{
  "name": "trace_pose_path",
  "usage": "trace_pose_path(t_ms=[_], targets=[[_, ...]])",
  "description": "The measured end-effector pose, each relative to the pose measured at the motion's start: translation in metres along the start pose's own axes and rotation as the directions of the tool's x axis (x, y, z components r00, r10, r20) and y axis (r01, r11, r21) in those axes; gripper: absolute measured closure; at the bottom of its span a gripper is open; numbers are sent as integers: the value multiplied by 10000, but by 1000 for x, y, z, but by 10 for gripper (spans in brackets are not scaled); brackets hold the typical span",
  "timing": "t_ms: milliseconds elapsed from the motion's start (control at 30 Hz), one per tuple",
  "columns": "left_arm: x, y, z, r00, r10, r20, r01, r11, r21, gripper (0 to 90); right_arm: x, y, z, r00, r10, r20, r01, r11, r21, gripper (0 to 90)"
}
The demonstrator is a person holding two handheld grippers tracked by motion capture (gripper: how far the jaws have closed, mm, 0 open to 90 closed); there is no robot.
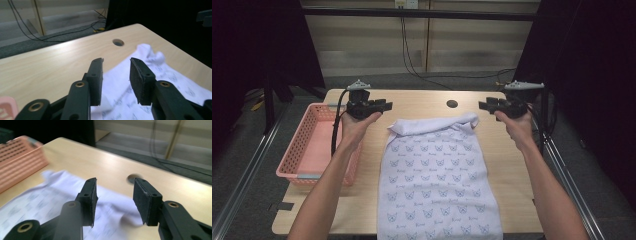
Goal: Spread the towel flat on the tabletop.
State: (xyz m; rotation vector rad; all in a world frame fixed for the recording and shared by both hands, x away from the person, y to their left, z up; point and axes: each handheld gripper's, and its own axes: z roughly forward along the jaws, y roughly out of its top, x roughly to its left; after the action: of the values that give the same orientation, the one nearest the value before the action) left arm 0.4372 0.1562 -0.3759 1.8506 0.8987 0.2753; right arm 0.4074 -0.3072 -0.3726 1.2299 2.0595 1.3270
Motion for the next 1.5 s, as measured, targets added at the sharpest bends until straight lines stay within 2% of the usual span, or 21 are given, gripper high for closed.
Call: trace_pose_path(t_ms=[167,333,433,500,567,667,733,800,833,867,900,967,1000,1067,1100,1167,1267,1333,1400,1467,1500], targets=[[-38,-41,-20,9949,436,913,-475,9980,415,678,36,-54,-29,9952,-260,-947,309,9982,512,526],[-60,-81,-28,9876,259,1548,-432,9930,1099,669,56,-90,-41,9895,-1,-1443,134,9958,908,506],[-74,-110,-33,9807,136,1950,-459,9857,1622,664,72,-115,-45,9837,-93,-1797,362,9885,1470,491],[-82,-137,-36,9746,303,2221,-801,9724,2190,635,84,-137,-46,9777,6,-2101,399,9813,1885,469],[-82,-144,-37,9762,385,2133,-890,9684,2328,627,86,-143,-43,9759,-42,-2180,510,9764,2097,464],[-76,-155,-33,9833,372,1779,-854,9587,2714,588,88,-158,-29,9758,-112,-2185,751,9551,2865,445],[-73,-158,-27,9873,612,1466,-1002,9561,2755,569,89,-160,-18,9792,-699,-1906,1282,9408,3139,444],[-72,-159,-21,9873,714,1417,-1102,9512,2882,555,85,-160,-12,9835,-734,-1653,1232,9411,3149,442],[-74,-162,-15,9868,878,1360,-1270,9407,3145,555,83,-161,-8,9830,-1104,-1467,1532,9338,3233,504],[-74,-162,-15,9868,878,1360,-1270,9407,3145,555,83,-161,-8,9830,-1104,-1467,1532,9338,3233,504],[-78,-165,-13,9835,1180,1373,-1577,9310,3291,553,86,-162,-12,9810,-1477,-1262,1823,9243,3354,565],[-80,-165,-13,9833,1190,1374,-1585,9312,3281,563,87,-163,-15,9808,-1540,-1199,1865,9201,3444,606],[-83,-167,-15,9827,1266,1355,-1649,9308,3264,572,86,-167,-24,9810,-1391,-1355,1780,9229,3413,737],[-84,-168,-15,9822,1271,1387,-1658,9332,3189,622,84,-169,-29,9826,-1045,-1533,1526,9252,3474,791],[-85,-168,-17,9801,1109,1648,-1613,9284,3347,721,84,-176,-42,9840,-432,-1731,1053,9239,3679,866],[-95,-170,-18,9747,1265,1842,-1851,9188,3485,785,86,-181,-53,9796,-313,-1983,1065,9185,3808,872],[-99,-172,-19,9745,1243,1868,-1850,9162,3555,888,91,-185,-63,9775,-289,-2089,1118,9109,3972,874],[-102,-174,-24,9690,1036,2241,-1823,9124,3665,892,96,-189,-69,9719,-225,-2341,1184,9070,4042,874],[-107,-178,-32,9633,1048,2471,-1956,9045,3789,893,102,-191,-76,9633,-286,-2667,1431,8957,4209,875],[-112,-185,-41,9588,899,2694,-1924,9035,3830,893,111,-192,-81,9528,-346,-3015,1752,8739,4534,876],[-118,-190,-50,9534,822,2903,-1983,8960,3973,893,117,-192,-81,9462,-352,-3217,1906,8641,4658,875]])
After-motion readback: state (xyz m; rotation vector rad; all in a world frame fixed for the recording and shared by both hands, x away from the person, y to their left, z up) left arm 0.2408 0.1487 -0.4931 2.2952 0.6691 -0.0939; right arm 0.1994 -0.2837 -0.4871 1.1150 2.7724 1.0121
